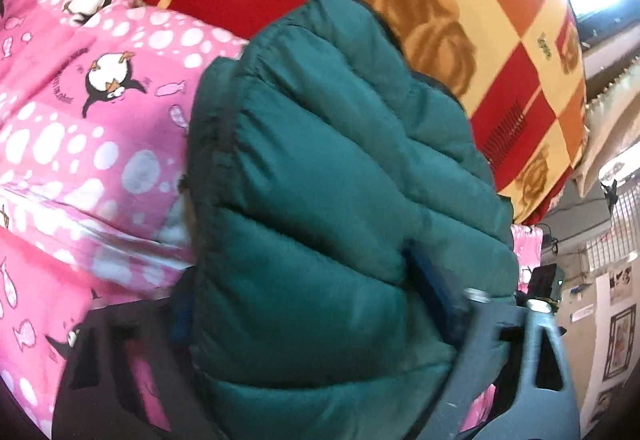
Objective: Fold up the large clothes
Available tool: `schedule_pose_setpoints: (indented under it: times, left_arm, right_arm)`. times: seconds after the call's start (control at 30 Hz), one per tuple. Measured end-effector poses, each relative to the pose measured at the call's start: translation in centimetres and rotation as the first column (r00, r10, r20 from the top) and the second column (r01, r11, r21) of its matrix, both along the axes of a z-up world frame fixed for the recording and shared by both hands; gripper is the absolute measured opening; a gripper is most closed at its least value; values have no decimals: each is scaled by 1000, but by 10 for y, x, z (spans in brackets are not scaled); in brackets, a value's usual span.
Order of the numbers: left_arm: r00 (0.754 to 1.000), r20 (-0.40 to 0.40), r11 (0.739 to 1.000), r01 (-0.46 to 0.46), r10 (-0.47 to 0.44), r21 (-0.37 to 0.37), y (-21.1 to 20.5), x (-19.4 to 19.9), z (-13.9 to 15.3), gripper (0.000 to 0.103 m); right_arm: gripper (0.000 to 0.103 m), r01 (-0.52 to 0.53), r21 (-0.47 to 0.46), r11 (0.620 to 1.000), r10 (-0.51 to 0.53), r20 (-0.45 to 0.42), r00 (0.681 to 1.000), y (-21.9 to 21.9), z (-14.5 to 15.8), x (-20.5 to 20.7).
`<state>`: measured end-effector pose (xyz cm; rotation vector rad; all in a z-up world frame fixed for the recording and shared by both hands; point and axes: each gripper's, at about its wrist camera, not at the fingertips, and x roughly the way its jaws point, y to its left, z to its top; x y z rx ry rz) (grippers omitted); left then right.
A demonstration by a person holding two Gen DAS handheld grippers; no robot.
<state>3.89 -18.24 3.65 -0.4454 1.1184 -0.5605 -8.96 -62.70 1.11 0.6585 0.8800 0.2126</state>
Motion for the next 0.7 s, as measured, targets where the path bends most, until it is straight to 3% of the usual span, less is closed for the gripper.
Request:
schedule_pose_setpoints:
  times: [0.13,0.23,0.47,0.7]
  left_arm:
    - [999,38,1000,-14,13,20,-1,-10,14,57]
    - [998,64,999,-9,7,35,-1,-19,30,45]
    - [993,105,998,58,-61,33,10,-60,77,39]
    - [987,66,989,142,-144,35,30,-121,91,39]
  right_arm:
    - [57,-7,-55,998,10,61,998,7,22,-18]
    - [46,-8,-78,997,15,95,995,13,38,-22]
    - [42,-21,-46,999,28,163,986,23,81,-64]
    - [42,-40,22,999,37,125,992,26,86,-139]
